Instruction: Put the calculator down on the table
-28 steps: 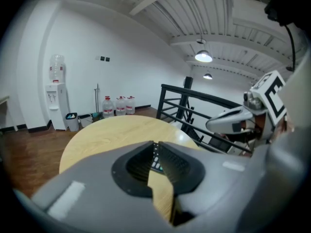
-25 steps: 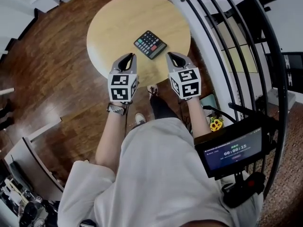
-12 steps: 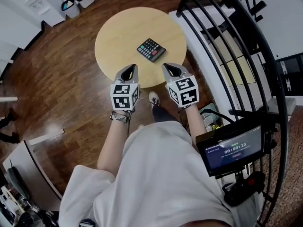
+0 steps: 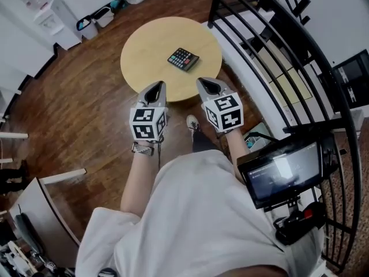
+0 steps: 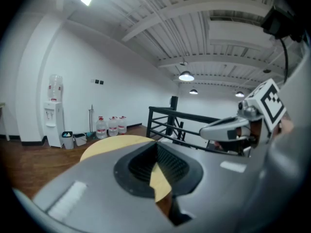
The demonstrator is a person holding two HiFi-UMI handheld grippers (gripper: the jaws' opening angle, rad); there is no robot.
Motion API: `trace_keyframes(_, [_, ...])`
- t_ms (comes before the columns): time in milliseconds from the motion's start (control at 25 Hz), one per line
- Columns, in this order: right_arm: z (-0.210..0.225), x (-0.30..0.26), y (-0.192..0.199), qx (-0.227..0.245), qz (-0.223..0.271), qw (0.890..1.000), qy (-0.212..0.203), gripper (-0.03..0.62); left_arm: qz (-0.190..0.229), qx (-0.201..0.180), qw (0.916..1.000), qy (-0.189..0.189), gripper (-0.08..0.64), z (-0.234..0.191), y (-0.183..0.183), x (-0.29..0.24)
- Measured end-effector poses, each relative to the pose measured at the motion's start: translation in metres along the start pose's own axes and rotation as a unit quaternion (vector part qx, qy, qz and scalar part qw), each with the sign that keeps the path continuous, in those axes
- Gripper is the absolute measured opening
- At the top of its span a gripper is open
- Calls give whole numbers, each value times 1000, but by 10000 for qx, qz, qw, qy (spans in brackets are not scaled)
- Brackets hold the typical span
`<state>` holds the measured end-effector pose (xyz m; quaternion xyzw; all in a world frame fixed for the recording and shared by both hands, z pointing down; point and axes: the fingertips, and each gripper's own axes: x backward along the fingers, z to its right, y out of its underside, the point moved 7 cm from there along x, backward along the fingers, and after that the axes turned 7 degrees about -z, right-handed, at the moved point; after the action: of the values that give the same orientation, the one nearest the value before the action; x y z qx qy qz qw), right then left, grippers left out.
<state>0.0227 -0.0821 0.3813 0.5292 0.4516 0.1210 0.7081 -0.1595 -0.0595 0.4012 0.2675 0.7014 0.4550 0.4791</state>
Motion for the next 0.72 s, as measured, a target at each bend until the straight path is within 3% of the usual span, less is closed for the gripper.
trace_keyframes(200, [-8,23,-5,-220,69,9997,110,2,305,-413,9986,108,-18,8,-11,36])
trace_keyframes(440, [-15,49,-34,7,463,9989,16,2,894,-893,9918,183,-18,24,-37,69])
trace_keyframes(720, [-15,68,-66,216,914,9955,-132,2,1244,-745,9894,-39,-18,30,-56,84])
